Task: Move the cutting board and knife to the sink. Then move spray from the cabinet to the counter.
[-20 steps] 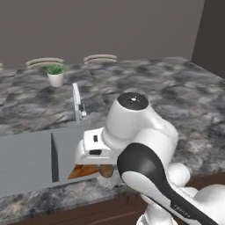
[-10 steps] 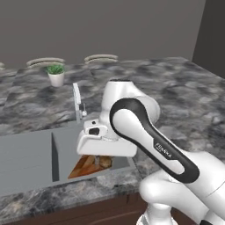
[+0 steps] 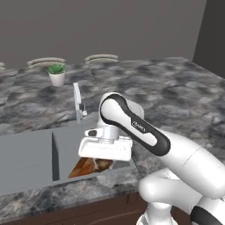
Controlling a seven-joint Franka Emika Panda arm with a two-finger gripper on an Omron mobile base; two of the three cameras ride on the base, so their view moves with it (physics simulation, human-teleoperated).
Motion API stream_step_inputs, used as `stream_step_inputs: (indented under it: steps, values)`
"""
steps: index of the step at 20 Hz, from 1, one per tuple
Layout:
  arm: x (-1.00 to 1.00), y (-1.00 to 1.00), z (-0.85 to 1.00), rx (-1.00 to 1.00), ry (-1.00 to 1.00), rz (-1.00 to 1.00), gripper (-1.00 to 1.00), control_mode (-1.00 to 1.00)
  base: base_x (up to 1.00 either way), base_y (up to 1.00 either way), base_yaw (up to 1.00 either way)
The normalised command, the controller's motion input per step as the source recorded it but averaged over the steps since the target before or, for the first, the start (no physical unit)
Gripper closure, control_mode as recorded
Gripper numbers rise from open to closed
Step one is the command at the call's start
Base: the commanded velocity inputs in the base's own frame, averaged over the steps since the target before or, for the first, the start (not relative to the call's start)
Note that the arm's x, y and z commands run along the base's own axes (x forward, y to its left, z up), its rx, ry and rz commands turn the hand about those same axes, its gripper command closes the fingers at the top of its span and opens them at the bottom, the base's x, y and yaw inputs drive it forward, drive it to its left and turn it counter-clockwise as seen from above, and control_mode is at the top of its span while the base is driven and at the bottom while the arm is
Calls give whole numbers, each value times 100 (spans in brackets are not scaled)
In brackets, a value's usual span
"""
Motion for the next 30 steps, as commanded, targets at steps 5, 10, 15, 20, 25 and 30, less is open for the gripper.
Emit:
stream_step_inputs:
  steps: [5, 10, 15, 20, 25, 30]
  values:
    - [66, 32, -15, -2, 4, 0, 100, -100, 0, 0, 0]
    - [25, 38, -2, -10, -11, 4, 100, -100, 0, 0, 0]
    - [-1, 7, -2, -6, -9, 7, 100, -100, 0, 0, 0]
    - [30, 0, -18, 0, -2, 0, 100, -100, 0, 0, 0]
    - [62, 11, -44, 0, -2, 0, 100, -100, 0, 0, 0]
    - [72, 20, -51, 0, -9, 0, 100, -100, 0, 0, 0]
